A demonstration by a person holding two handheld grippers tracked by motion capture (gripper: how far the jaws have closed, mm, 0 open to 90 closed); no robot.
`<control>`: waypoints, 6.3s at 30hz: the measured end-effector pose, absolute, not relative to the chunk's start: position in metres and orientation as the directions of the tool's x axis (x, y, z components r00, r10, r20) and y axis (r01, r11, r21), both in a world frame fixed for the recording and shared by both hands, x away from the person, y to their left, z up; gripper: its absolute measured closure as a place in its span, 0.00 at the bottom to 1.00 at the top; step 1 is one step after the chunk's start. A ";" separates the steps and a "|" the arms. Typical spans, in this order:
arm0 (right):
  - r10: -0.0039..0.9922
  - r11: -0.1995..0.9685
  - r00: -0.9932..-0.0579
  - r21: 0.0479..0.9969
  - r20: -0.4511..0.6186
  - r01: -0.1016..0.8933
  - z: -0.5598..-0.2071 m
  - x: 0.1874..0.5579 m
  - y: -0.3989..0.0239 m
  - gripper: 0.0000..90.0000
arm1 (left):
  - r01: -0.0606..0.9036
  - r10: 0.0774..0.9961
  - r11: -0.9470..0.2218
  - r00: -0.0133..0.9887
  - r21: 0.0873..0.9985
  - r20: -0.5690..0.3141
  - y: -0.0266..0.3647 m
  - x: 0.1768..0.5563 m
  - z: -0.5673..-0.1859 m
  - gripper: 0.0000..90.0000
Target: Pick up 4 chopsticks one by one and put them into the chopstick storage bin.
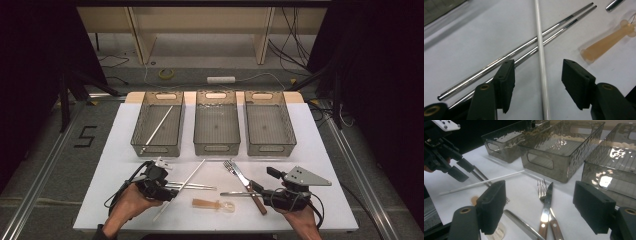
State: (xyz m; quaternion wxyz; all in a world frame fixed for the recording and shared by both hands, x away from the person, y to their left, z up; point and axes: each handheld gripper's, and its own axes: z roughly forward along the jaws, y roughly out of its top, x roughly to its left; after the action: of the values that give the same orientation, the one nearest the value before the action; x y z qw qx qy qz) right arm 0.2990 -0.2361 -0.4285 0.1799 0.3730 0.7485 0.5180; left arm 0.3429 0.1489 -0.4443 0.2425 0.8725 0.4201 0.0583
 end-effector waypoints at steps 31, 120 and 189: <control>0.744 0.180 -0.657 0.910 0.122 0.373 -0.428 0.299 -0.237 0.31 | 0.688 0.745 -0.579 0.664 0.437 -0.059 0.135 0.341 -0.469 0.81; 0.747 0.166 -0.649 0.904 0.146 0.395 -0.431 0.301 -0.239 0.31 | 0.578 0.789 -0.424 0.614 0.697 -0.029 0.173 0.429 -0.359 0.93; 0.741 0.161 -0.652 0.901 0.159 0.403 -0.431 0.301 -0.237 0.31 | 0.661 0.930 -0.243 0.368 0.710 -0.024 0.238 0.513 -0.421 0.93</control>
State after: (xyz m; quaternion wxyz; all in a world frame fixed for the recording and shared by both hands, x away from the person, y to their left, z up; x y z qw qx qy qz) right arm 0.3010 -0.2368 -0.4313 0.1621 0.3841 0.7445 0.5214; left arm 0.5127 0.2382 -0.4211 0.3242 0.7607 0.5229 0.2069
